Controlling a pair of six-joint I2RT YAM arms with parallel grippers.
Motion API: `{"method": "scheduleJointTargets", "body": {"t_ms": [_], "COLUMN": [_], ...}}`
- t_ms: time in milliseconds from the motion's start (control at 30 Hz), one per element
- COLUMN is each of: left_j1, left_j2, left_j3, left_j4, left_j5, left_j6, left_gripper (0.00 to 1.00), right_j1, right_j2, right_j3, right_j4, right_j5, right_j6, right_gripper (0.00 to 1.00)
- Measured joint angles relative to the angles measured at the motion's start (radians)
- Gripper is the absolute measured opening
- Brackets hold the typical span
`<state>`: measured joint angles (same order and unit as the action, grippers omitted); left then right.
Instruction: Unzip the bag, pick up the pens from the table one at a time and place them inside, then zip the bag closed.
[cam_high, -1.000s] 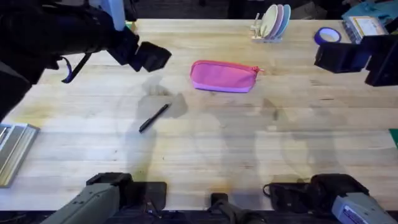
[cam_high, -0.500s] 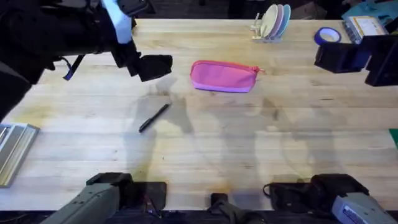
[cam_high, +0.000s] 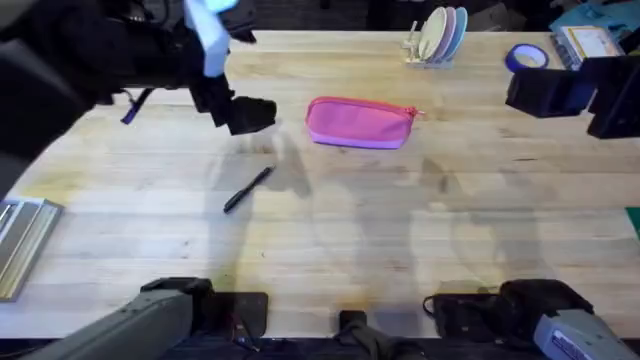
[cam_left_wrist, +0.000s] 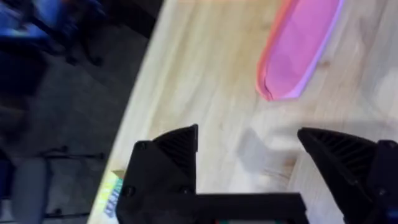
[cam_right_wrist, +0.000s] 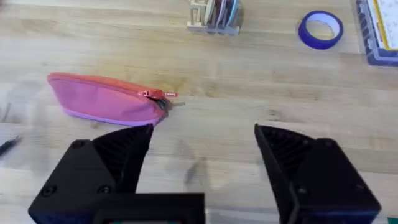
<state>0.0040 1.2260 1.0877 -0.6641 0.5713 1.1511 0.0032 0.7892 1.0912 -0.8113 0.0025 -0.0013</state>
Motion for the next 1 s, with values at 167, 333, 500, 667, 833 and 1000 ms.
{"method": "scheduleJointTargets", "body": {"t_ms": [167,333,500,667,833,1000], "left_j1": [0.0,0.0,0.0,0.0,0.0,0.0], "left_j2": [0.113,0.194,0.24,0.262,0.285,0.361], "left_j3": [0.0,0.0,0.0,0.0,0.0,0.0], "left_j4": [0.024,0.084,0.104,0.116,0.174,0.216], "left_j5": [-0.004,-0.002,0.002,0.019,0.062,0.125], "left_j6": [0.036,0.051,0.055,0.055,0.055,0.057], "left_gripper": [0.993,0.993,0.993,0.993,0.993,0.994], "right_j1": [0.0,0.0,0.0,0.0,0.0,0.0], "right_j2": [0.0,0.0,0.0,0.0,0.0,0.0], "right_j3": [0.0,0.0,0.0,0.0,0.0,0.0], "right_j4": [0.0,0.0,0.0,0.0,0.0,-0.001], "right_j5": [0.0,0.0,0.0,0.0,0.0,0.0], "right_j6": [0.0,0.0,0.0,0.0,0.0,0.0], "right_gripper": [0.997,0.997,0.998,0.998,0.998,0.998]}}
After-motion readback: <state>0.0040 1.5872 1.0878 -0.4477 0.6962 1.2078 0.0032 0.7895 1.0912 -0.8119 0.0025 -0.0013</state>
